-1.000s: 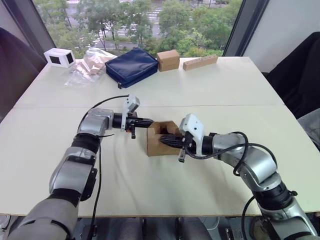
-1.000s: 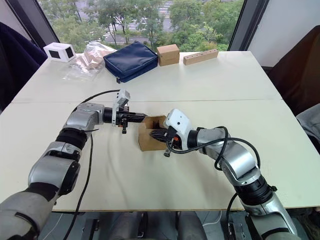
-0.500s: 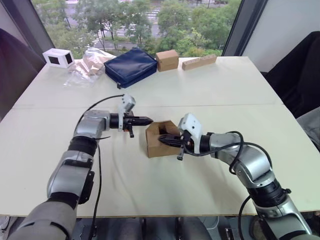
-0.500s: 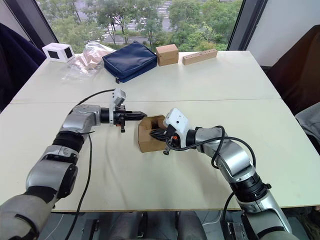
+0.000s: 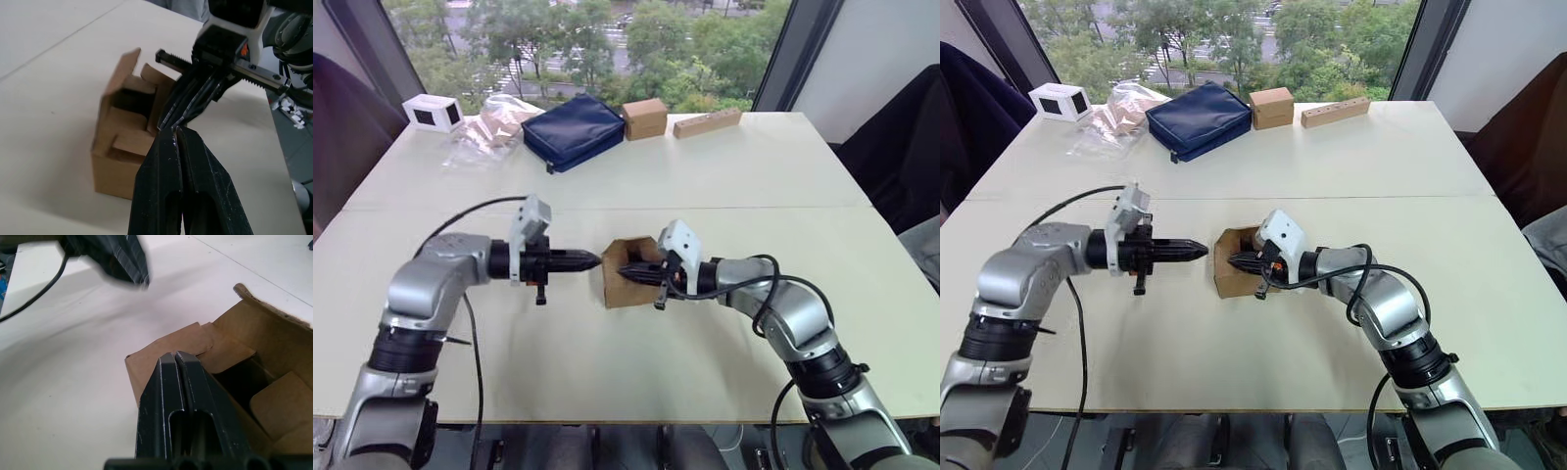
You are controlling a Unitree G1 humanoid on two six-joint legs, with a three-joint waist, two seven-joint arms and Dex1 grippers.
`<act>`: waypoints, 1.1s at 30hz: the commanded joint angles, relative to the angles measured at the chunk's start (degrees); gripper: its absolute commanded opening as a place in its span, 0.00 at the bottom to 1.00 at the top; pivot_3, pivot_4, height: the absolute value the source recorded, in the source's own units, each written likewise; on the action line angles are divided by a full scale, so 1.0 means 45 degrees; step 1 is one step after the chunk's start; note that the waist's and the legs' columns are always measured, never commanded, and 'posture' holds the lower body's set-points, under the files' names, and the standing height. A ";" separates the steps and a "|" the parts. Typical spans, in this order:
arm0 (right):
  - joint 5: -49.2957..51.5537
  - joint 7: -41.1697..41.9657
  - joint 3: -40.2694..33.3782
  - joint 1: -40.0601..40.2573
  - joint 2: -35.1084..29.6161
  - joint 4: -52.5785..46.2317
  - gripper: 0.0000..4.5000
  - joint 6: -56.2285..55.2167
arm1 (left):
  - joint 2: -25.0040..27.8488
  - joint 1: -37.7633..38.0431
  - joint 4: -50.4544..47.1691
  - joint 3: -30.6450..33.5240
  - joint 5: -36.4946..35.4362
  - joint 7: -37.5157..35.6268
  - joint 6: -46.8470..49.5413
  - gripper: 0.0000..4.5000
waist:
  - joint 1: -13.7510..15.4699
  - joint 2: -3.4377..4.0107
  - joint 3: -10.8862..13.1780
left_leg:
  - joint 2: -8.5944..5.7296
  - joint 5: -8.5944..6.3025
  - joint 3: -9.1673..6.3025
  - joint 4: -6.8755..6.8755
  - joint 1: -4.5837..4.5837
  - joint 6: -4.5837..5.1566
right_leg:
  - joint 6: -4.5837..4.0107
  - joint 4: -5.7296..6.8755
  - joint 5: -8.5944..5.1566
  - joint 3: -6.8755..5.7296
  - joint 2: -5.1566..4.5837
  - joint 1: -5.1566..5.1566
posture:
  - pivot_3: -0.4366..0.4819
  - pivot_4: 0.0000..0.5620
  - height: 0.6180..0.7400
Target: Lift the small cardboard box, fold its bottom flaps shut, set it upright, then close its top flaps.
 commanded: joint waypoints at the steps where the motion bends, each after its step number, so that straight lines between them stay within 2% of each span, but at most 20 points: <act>1: -0.0014 0.0073 -0.0262 -0.0263 0.0059 -0.0120 0.00 -0.0243 | 0.0004 0.0024 -0.0718 0.0104 -0.0440 0.0469 0.0225 0.02 | -0.0017 0.0000 0.0000 | 0.0000 0.0000 0.0001 -0.0001 0.0000 0.0000 | 0.0000 -0.0001 0.0000 0.0000 0.0000 0.0000 | 0.48 0.27 1.00; 5: 0.0021 0.0062 -0.0390 -0.0309 0.0031 -0.0161 0.00 -0.0228 | 0.0091 0.0529 -0.0894 -0.0525 -0.0045 0.0593 -0.0231 0.02 | -0.0045 0.0000 0.0000 | 0.0000 0.0000 0.0002 -0.0004 0.0003 0.0000 | -0.0001 -0.0004 0.0000 0.0002 0.0003 -0.0001 | 0.48 0.27 1.00; 17: 0.0220 0.0143 -0.0644 -0.0353 -0.0091 -0.0588 0.00 -0.0118 | -0.0055 0.0644 -0.0429 -0.1271 0.0285 0.0790 -0.0884 0.02 | -0.0031 0.0000 0.0000 | 0.0005 0.0000 0.0005 -0.0004 0.0003 0.0000 | -0.0001 -0.0006 -0.0001 0.0002 0.0006 0.0000 | 0.48 0.27 1.00; 20: 0.0976 -0.0001 -0.1306 -0.0624 0.0165 -0.0814 0.00 0.0418 | -0.0091 0.0582 -0.0175 -0.1429 0.0374 0.0761 -0.1092 0.02 | -0.0033 0.0000 0.0000 | 0.0005 0.0000 0.0005 -0.0004 0.0002 0.0000 | -0.0001 -0.0007 -0.0001 0.0003 0.0006 0.0000 | 0.48 0.27 1.00; 24: 0.2017 0.0659 -0.1954 -0.1099 -0.0211 -0.1314 0.00 0.0954 | -0.0187 0.0396 0.0193 -0.1645 0.0513 0.0688 -0.1341 0.02 | -0.0023 0.0000 0.0000 | 0.0006 0.0000 0.0004 -0.0005 0.0003 0.0000 | -0.0001 -0.0008 -0.0001 0.0002 0.0008 0.0001 | 0.48 0.27 1.00; 28: 0.2478 0.0254 -0.2797 -0.2115 0.0139 -0.0599 0.00 0.0974 | -0.0259 0.0346 0.0251 -0.1676 0.0479 0.0724 -0.1380 0.02 | -0.0035 0.0000 0.0000 | 0.0005 0.0000 0.0005 -0.0005 0.0003 0.0001 | -0.0001 -0.0014 -0.0001 0.0003 0.0004 0.0003 | 0.48 0.27 1.00; 30: 0.1767 -0.0017 -0.2499 -0.2447 0.0139 -0.0034 0.00 0.0491 | -0.0276 0.0348 0.0253 -0.1650 0.0460 0.0753 -0.1380 0.02 | -0.0030 0.0000 0.0000 | 0.0008 0.0000 0.0004 -0.0006 0.0004 0.0001 | -0.0001 -0.0014 -0.0001 0.0001 0.0008 0.0003 | 0.48 0.27 1.00; 33: -0.0175 -0.0321 -0.1122 -0.2798 -0.0198 0.1150 0.00 -0.0413 | -0.0317 0.0303 0.0292 -0.1620 0.0462 0.0808 -0.1392 0.02 | -0.0039 0.0001 0.0000 | 0.0007 0.0000 0.0008 -0.0008 0.0005 0.0001 | -0.0001 -0.0016 -0.0001 0.0002 0.0007 0.0003 | 0.48 0.27 1.00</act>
